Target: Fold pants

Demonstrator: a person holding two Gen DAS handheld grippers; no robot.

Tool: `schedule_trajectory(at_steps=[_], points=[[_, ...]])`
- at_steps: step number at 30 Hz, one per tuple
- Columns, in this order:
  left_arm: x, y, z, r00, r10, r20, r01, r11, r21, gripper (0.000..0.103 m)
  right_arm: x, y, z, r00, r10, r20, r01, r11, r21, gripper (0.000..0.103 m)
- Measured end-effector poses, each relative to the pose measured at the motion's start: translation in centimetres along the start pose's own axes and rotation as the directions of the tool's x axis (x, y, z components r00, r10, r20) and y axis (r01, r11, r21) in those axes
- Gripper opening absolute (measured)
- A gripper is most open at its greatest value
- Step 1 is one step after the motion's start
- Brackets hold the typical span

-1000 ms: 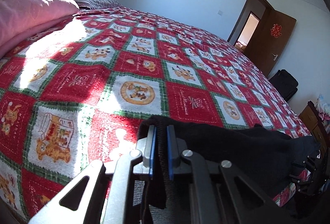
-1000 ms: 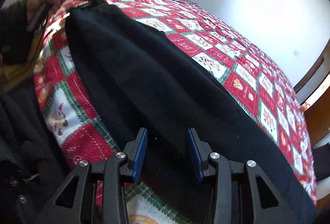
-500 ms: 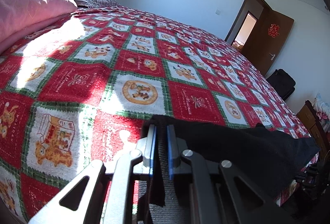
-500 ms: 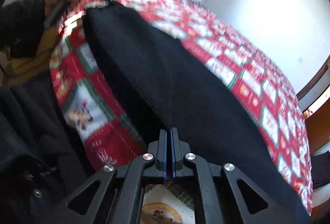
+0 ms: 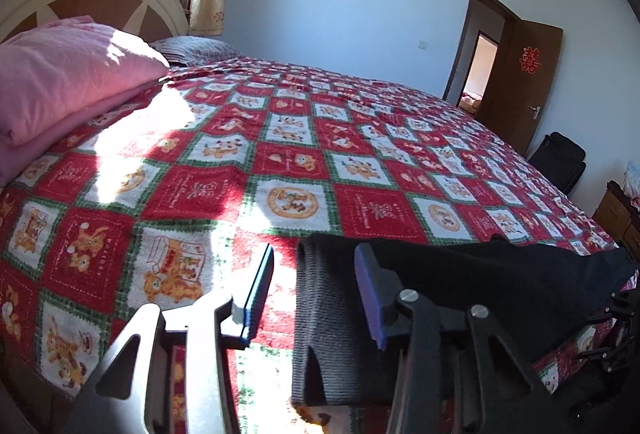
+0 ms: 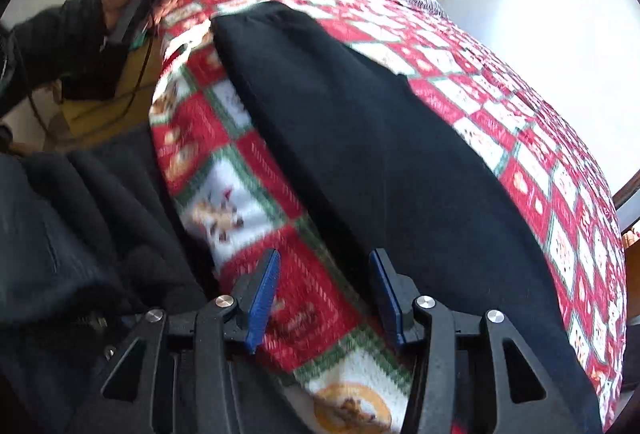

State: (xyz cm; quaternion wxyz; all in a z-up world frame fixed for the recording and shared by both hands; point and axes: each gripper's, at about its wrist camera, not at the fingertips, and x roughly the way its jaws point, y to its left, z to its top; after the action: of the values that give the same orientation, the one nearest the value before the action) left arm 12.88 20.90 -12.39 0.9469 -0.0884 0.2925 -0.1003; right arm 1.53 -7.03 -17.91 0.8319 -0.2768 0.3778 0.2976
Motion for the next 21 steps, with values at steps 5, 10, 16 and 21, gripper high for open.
schedule_trajectory(at_steps=[5,10,16,21], points=[[1.9,-3.8,1.1,0.995,-0.099,-0.027,0.1,0.994,0.037,0.051,0.7,-0.7,3.6,0.998,-0.003,0.065,0.0,0.999,0.044,0.048],[4.8,-6.5,-0.1,0.987,-0.125,-0.105,0.133,0.988,0.082,0.061,1.8,-3.6,7.7,0.992,0.048,0.116,-0.067,0.983,0.171,0.048],[3.2,-5.5,-2.6,0.993,-0.075,-0.089,0.085,0.989,0.119,0.062,6.1,-8.9,12.5,0.993,-0.009,0.119,-0.033,0.937,0.349,0.048],[2.4,-3.1,-4.4,0.996,0.011,-0.089,0.005,0.984,0.176,0.064,12.2,-11.8,13.6,0.986,0.162,0.038,-0.159,0.851,0.5,0.047]])
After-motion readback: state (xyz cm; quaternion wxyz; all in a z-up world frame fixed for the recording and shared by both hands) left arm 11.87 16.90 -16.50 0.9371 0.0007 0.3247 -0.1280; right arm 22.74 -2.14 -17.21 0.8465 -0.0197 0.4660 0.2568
